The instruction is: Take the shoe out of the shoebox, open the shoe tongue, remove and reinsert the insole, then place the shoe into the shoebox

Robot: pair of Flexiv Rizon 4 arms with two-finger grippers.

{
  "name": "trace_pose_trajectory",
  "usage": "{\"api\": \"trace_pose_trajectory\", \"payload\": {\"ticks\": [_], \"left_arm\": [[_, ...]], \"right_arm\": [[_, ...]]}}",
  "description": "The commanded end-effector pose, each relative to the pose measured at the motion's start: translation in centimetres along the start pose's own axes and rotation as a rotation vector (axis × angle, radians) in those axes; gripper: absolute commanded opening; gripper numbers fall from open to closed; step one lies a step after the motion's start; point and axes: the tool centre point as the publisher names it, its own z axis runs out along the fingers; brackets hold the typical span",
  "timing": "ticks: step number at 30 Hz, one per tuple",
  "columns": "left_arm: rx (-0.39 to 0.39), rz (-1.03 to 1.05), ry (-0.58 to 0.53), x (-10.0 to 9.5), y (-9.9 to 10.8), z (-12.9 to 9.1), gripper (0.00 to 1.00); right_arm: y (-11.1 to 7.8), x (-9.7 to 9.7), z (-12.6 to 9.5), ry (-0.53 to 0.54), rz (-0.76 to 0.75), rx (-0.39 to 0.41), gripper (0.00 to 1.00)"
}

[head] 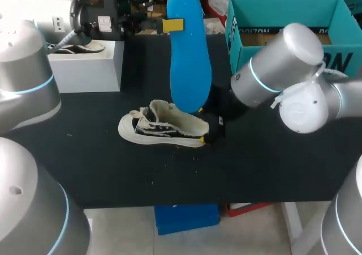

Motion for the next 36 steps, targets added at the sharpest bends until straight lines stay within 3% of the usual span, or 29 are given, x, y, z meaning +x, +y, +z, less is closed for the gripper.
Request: {"api": "trace_pose_trajectory", "payload": {"ticks": [1, 9, 36], "left_arm": [[0.001, 0.001, -0.004, 0.0, 0.1, 0.1, 0.00], [0.001, 0.001, -0.004, 0.0, 0.1, 0.1, 0.00], [0.001, 0.001, -0.004, 0.0, 0.1, 0.1, 0.00]], "right_arm": [[1.1, -0.4, -0.1, 0.015, -0.011, 0.398, 1.00], [1.7, -0.9, 0.5, 0.022, -0.021, 0.508, 1.00], [1.7, -1.0, 1.4, 0.032, -0.015, 0.484, 1.00]]}}
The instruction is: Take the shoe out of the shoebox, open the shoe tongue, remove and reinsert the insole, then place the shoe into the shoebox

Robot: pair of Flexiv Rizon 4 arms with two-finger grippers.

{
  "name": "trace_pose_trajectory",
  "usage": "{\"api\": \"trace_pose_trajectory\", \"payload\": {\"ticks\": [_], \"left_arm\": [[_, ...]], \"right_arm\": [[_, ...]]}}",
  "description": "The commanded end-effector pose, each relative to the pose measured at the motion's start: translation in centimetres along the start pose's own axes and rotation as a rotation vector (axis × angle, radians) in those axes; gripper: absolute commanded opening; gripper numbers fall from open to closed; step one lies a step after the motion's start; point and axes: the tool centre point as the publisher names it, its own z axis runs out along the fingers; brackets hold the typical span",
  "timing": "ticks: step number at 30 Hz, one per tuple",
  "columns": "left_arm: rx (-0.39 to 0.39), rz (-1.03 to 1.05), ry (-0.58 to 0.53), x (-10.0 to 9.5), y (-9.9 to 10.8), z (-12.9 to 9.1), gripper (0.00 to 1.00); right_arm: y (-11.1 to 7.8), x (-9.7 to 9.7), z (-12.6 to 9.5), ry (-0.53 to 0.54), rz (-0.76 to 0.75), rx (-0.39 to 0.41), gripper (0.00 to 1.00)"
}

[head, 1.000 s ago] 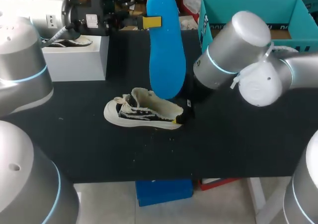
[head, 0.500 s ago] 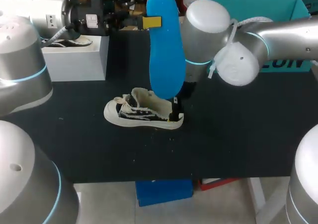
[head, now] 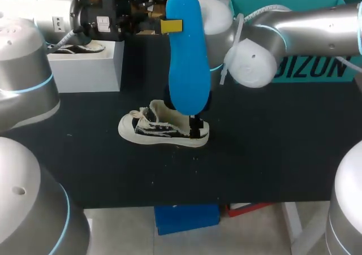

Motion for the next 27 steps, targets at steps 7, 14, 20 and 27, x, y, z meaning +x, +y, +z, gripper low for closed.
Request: {"api": "trace_pose_trajectory", "payload": {"ticks": [7, 14, 20, 27], "left_arm": [[0.001, 0.001, -0.004, -0.09, 0.12, 0.12, 0.00], [0.001, 0.001, -0.004, -0.09, 0.12, 0.12, 0.00], [0.001, 0.001, -0.004, -0.09, 0.12, 0.12, 0.00], [0.001, 0.001, -0.004, -0.09, 0.12, 0.12, 0.00]], "right_arm": [[0.08, 0.24, 0.35, -0.001, 0.017, -0.008, 1.00], [-0.20, 0.14, 0.29, -0.013, 0.014, -0.054, 1.00], [-0.31, -0.22, 0.02, -0.032, -0.010, -0.126, 1.00], [-0.19, -0.56, -0.19, -0.056, -0.029, -0.233, 1.00]]}}
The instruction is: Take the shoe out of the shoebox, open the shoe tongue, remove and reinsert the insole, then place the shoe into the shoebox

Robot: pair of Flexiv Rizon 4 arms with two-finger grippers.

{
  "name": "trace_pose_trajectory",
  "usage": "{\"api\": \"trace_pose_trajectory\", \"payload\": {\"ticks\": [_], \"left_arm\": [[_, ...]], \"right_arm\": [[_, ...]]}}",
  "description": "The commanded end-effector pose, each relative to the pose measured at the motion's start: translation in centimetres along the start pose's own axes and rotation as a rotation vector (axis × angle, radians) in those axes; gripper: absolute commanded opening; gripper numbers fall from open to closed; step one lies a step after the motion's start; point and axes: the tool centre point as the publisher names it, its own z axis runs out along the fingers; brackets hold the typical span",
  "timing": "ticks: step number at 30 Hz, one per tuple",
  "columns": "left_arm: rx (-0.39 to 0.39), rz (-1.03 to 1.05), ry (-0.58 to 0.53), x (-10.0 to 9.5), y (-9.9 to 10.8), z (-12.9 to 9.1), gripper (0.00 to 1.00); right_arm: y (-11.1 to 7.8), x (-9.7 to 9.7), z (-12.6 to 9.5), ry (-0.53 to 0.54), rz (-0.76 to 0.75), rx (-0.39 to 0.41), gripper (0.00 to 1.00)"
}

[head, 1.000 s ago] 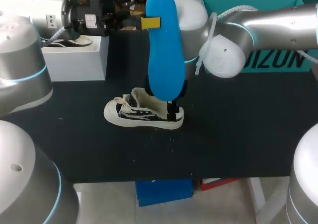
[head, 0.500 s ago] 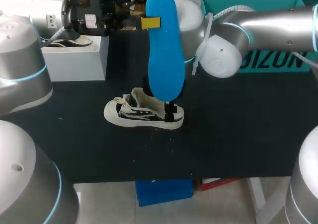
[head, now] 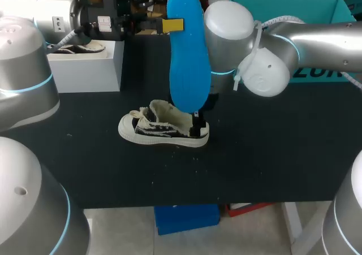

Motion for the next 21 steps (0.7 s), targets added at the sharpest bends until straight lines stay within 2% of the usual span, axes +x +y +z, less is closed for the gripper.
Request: {"api": "trace_pose_trajectory", "payload": {"ticks": [1, 11, 21], "left_arm": [[0.002, 0.001, -0.003, -0.04, 0.12, 0.16, 0.00], [0.002, 0.001, -0.003, -0.04, 0.12, 0.16, 0.00], [0.002, 0.001, -0.003, -0.04, 0.12, 0.16, 0.00]], "right_arm": [[-0.89, 0.21, -0.06, -0.017, -0.004, -0.104, 1.00], [-0.80, -0.05, 0.05, -0.037, -0.001, -0.247, 1.00], [-1.22, -0.41, 0.48, -0.045, 0.007, -0.351, 1.00]]}}
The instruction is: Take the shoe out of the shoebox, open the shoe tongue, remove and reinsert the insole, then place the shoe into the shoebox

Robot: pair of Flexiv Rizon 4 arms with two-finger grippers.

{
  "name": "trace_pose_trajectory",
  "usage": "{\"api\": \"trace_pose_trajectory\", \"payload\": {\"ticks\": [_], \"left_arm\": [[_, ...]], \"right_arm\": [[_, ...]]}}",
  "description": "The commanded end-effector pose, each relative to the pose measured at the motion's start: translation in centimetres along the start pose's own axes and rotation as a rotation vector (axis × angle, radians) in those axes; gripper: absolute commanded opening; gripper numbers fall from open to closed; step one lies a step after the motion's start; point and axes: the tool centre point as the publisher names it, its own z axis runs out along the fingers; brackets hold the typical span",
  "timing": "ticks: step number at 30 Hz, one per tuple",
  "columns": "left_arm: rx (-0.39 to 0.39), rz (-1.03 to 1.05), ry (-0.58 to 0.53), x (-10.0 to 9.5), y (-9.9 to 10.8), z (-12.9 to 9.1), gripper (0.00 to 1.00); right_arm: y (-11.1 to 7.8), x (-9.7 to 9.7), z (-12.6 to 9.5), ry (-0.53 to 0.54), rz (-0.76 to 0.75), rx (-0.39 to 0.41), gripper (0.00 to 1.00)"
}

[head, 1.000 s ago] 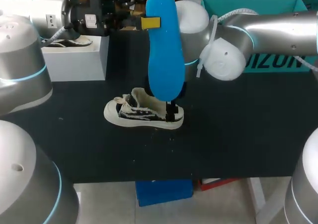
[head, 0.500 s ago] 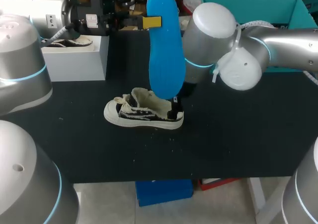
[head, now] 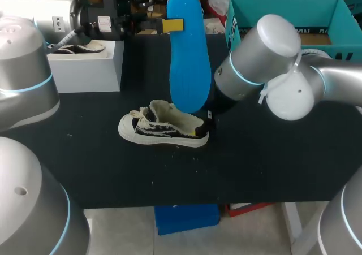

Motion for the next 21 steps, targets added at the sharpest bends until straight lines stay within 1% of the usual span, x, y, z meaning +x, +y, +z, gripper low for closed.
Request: {"api": "trace_pose_trajectory", "payload": {"ticks": [1, 3, 8, 14, 21], "left_arm": [[0.002, 0.001, -0.003, 0.0, 0.1, 0.2, 0.00], [0.002, 0.001, -0.003, 0.0, 0.1, 0.2, 0.00], [0.002, 0.001, -0.003, 0.0, 0.1, 0.2, 0.00], [0.002, 0.001, -0.003, 0.0, 0.1, 0.2, 0.00], [0.002, 0.001, -0.003, 0.0, 0.1, 0.2, 0.00]], "right_arm": [[-0.6, 0.0, 0.3, -0.006, 0.005, -0.110, 1.00], [-0.7, 0.0, 0.4, -0.010, 0.012, -0.148, 1.00], [-1.1, 0.0, 0.8, -0.016, 0.024, -0.193, 1.00], [-1.5, 0.0, 1.3, -0.026, 0.042, -0.279, 1.00], [-1.9, -0.3, 1.7, -0.018, 0.041, -0.333, 1.00]]}}
